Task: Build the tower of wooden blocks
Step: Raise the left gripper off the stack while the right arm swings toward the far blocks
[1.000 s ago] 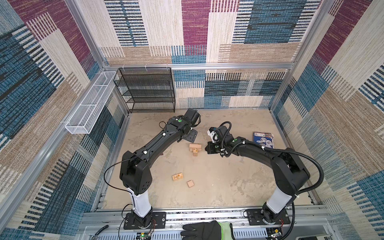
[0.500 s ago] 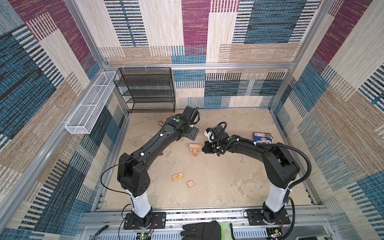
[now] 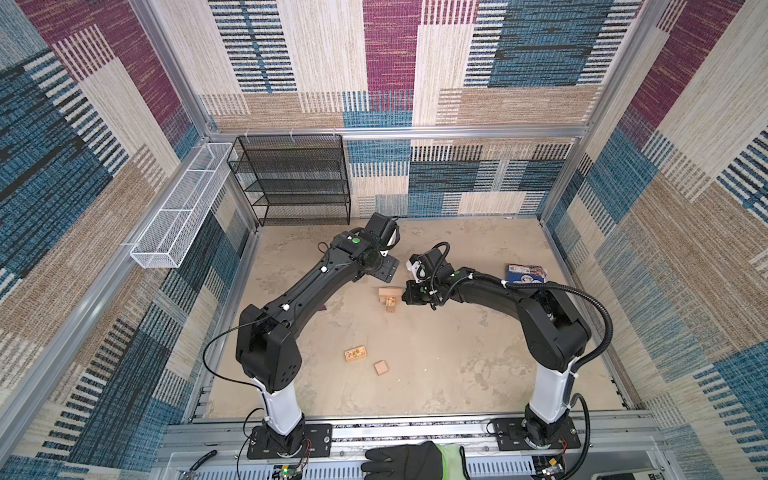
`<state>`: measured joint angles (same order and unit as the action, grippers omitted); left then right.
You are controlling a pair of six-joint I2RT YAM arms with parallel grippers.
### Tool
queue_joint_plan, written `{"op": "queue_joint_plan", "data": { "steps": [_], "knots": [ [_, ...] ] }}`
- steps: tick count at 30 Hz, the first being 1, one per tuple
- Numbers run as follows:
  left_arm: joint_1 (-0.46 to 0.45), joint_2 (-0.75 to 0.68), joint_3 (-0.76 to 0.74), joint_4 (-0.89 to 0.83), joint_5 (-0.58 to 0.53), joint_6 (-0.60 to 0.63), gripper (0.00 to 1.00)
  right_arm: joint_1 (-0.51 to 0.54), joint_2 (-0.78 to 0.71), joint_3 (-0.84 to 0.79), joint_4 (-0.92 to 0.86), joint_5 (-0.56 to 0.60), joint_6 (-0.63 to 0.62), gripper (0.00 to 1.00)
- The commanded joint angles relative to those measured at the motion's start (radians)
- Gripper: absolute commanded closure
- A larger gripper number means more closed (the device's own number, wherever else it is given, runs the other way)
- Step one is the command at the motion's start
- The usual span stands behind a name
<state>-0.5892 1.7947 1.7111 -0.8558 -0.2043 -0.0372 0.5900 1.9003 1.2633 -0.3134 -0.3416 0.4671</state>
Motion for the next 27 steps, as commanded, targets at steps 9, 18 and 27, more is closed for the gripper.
{"op": "queue_joint_plan", "data": {
  "steps": [9,18,27],
  "knots": [
    [0.003,0.007,0.013,-0.009,-0.001,0.011,0.20,0.002,-0.014,0.012,-0.041,-0.016,0.010,1.00],
    [0.013,0.009,0.012,-0.009,-0.017,0.013,0.20,0.001,-0.093,-0.021,-0.060,-0.010,0.005,1.00],
    [0.053,0.022,0.017,-0.010,0.008,0.011,0.21,0.001,-0.140,0.011,-0.025,0.076,-0.061,0.89]
  ]
}}
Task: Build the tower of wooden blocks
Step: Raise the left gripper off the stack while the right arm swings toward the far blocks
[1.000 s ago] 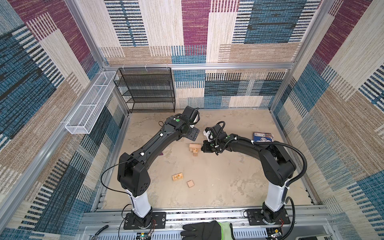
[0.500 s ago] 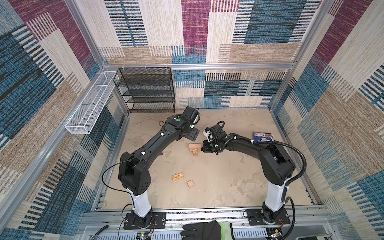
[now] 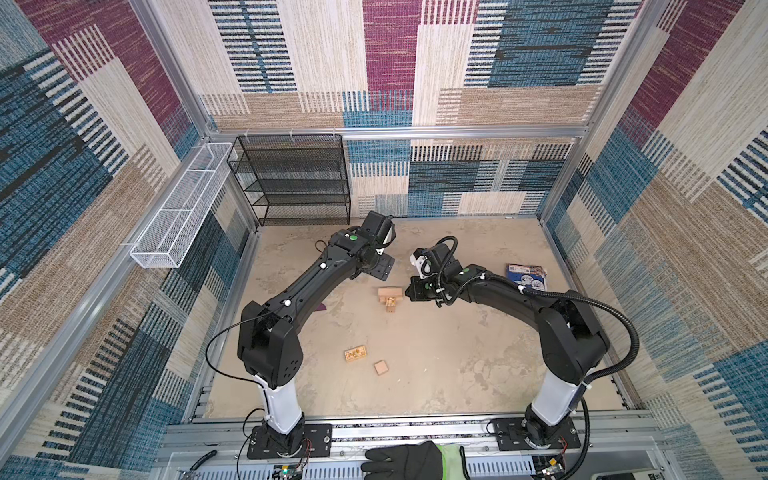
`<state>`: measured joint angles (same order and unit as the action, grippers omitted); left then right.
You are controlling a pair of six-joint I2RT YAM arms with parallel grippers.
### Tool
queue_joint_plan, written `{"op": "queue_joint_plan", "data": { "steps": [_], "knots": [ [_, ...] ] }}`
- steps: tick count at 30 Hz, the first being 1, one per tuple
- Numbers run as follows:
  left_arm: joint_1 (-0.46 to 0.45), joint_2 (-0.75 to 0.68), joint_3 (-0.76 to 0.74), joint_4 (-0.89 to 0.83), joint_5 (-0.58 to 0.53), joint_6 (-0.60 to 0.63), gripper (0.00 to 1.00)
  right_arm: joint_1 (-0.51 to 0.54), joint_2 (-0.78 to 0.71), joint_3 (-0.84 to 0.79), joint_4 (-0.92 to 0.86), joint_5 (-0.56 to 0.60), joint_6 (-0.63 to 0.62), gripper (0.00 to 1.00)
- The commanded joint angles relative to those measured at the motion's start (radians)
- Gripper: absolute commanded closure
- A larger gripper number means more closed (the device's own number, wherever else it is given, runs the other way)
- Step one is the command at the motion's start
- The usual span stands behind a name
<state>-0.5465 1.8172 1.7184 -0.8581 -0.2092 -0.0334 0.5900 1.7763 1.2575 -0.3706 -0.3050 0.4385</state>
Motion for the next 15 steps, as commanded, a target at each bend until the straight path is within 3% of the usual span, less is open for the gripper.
{"op": "queue_joint_plan", "data": {
  "steps": [1,6,9,11,15],
  "knots": [
    [0.017,0.002,0.012,-0.007,0.023,0.004,0.21,0.001,-0.018,0.024,0.035,0.048,-0.039,0.86],
    [0.072,-0.012,0.012,-0.008,0.084,-0.020,0.21,0.002,-0.012,0.098,0.029,0.120,-0.121,0.74],
    [0.105,-0.036,0.007,-0.008,0.096,-0.030,0.21,0.002,-0.004,0.154,0.028,0.172,-0.192,0.56],
    [0.120,-0.055,0.001,-0.005,0.096,-0.031,0.21,0.002,-0.002,0.186,0.036,0.198,-0.235,0.50],
    [0.144,-0.099,-0.026,0.014,0.114,-0.039,0.21,0.002,0.016,0.241,0.080,0.237,-0.297,0.29]
  ]
}}
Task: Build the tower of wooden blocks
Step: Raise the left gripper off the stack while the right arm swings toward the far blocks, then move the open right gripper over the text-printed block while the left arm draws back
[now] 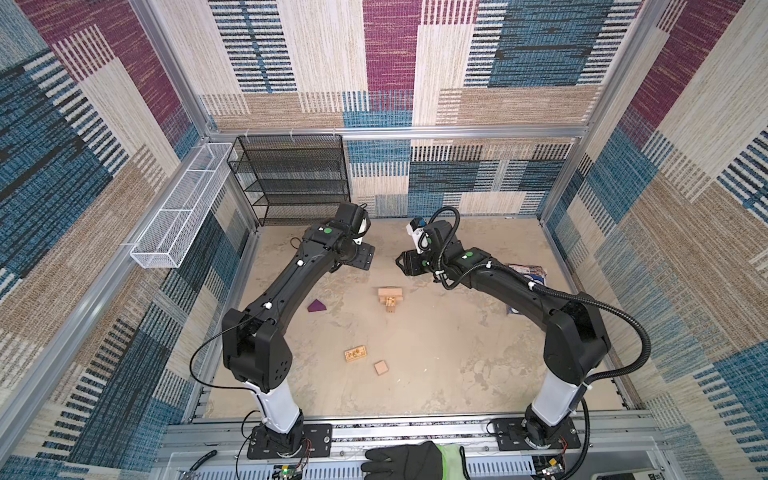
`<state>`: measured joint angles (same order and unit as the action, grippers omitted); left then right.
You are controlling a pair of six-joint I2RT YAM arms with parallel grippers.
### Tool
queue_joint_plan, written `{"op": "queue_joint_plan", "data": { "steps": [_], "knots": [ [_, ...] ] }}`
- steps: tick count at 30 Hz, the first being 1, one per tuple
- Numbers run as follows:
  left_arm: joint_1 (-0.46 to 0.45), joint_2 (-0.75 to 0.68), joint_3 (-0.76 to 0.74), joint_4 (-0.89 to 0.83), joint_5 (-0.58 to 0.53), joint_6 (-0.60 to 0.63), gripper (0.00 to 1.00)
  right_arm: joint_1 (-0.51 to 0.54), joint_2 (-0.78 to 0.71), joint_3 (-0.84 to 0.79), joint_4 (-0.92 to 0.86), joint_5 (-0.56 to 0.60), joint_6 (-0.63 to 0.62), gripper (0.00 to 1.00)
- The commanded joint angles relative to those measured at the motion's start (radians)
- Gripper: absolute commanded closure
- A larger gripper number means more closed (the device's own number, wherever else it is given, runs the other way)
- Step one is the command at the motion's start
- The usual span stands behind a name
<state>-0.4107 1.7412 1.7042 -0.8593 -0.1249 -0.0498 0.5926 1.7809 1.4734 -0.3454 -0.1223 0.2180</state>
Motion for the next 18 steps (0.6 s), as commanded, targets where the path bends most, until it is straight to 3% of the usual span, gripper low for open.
{"op": "queue_joint_plan", "data": {
  "steps": [1,4,9,18],
  "knots": [
    [0.010,-0.032,-0.019,0.024,0.028,-0.025,0.21,0.000,0.020,0.039,0.065,0.054,-0.086,0.25],
    [0.012,-0.058,-0.032,0.030,0.024,-0.034,0.21,0.001,0.058,0.110,0.084,0.051,-0.114,0.11],
    [0.025,-0.123,-0.064,0.052,0.074,-0.036,0.20,0.008,0.146,0.261,0.079,0.063,-0.164,0.00],
    [0.103,-0.271,-0.228,0.091,0.138,-0.053,0.19,0.046,0.275,0.423,0.067,0.106,-0.198,0.00]
  ]
}}
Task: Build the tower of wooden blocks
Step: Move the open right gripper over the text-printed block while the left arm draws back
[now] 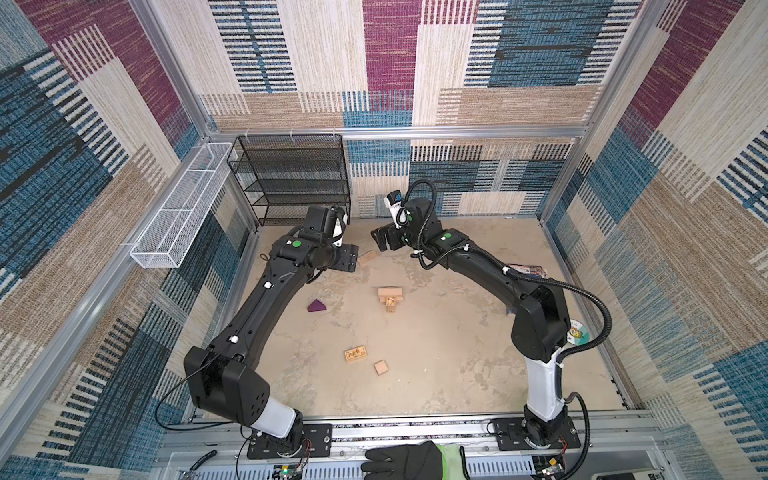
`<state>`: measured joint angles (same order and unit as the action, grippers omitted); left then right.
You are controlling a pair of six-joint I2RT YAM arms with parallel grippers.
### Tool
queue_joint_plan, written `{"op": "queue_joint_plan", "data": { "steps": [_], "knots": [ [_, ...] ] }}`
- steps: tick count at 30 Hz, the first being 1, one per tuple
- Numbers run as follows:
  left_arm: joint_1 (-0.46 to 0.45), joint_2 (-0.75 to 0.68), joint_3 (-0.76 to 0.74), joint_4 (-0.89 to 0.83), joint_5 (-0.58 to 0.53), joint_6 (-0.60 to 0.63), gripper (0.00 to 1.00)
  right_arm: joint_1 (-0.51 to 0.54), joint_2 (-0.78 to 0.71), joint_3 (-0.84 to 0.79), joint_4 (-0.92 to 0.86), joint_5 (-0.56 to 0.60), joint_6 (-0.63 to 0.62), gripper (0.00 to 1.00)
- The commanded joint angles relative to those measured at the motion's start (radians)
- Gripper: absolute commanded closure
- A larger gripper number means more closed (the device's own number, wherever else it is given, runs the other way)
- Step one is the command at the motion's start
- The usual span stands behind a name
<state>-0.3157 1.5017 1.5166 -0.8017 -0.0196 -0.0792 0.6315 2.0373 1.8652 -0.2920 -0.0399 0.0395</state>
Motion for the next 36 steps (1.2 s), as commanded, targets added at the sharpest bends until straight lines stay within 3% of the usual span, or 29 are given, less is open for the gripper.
{"op": "queue_joint_plan", "data": {
  "steps": [1,9,14,21,28,36],
  "knots": [
    [0.012,-0.050,-0.066,0.046,0.032,-0.025,0.19,0.013,0.034,0.049,0.005,0.023,-0.024,0.00],
    [0.046,-0.091,-0.135,0.092,0.045,-0.018,0.19,0.048,0.089,0.086,-0.015,0.022,-0.087,0.03],
    [0.136,-0.056,-0.123,0.065,0.125,-0.058,0.20,0.052,0.127,0.093,0.007,-0.022,-0.176,0.13],
    [0.261,-0.039,-0.140,0.098,0.323,-0.105,0.20,0.044,0.267,0.243,-0.065,-0.112,-0.310,0.14],
    [0.322,-0.024,-0.149,0.116,0.425,-0.125,0.20,0.018,0.526,0.617,-0.247,-0.177,-0.281,0.15],
    [0.328,-0.015,-0.151,0.116,0.438,-0.125,0.21,0.008,0.604,0.623,-0.192,-0.220,-0.248,0.14]
  ]
}}
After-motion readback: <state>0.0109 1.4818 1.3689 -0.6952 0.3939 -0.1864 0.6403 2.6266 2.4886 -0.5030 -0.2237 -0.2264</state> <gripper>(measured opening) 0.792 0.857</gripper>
